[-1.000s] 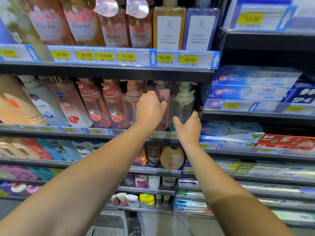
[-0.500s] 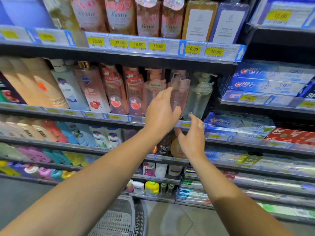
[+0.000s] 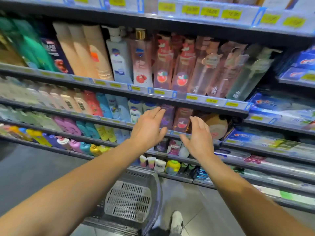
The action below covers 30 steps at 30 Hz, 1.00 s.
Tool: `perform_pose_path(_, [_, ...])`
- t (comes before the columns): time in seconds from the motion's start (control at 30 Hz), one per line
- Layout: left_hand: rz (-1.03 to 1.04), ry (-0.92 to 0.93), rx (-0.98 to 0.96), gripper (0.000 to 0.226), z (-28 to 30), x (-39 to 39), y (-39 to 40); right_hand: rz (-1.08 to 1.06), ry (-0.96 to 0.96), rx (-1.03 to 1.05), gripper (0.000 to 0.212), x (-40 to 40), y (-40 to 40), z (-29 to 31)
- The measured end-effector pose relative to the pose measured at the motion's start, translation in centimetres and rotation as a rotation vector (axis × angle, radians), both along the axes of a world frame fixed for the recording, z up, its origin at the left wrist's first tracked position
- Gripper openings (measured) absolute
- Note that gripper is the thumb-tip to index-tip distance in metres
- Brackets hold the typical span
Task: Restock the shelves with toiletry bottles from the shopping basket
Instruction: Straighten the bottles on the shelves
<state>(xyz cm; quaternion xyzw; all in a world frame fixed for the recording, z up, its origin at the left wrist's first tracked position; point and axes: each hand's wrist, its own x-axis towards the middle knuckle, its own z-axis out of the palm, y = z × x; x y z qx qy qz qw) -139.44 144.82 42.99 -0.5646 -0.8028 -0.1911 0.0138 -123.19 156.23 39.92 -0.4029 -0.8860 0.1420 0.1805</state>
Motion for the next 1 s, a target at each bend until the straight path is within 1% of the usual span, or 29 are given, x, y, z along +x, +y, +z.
perform_pose_path(0.1, [-0.019, 0.035, -0.02, 0.064, -1.1, -2.2, -4.2, 0.014, -0.045, 0.005, 0.068, -1.9, -3.9, -0.7])
perform_pose_path(0.23, [-0.015, 0.045, -0.043, 0.064, -2.4, -4.7, -8.8, 0.007, -0.078, -0.029, 0.073, -4.1, -8.1, -1.9])
perform_pose_path(0.47, [0.02, 0.027, -0.11, 0.066, -5.9, -7.3, -13.7, 0.043, -0.123, -0.097, 0.072, -5.2, -11.9, -5.4])
perform_pose_path(0.6, [0.055, 0.008, -0.178, 0.066, -8.7, -8.0, -13.9, 0.07, -0.14, -0.196, 0.069, -5.6, -11.8, -8.2])
perform_pose_path(0.73, [0.104, -0.033, -0.22, 0.067, -12.2, -8.6, -12.4, 0.061, -0.097, -0.286, 0.064, -6.4, -10.6, -11.5])
perform_pose_path(0.87, [0.107, -0.053, -0.261, 0.067, -16.3, -9.1, -10.1, 0.072, -0.105, -0.289, 0.063, -7.3, -8.4, -15.3])
perform_pose_path(1.0, [0.134, -0.081, -0.224, 0.068, -20.7, -9.8, -7.6, 0.076, -0.111, -0.295, 0.067, -8.6, -5.9, -19.5])
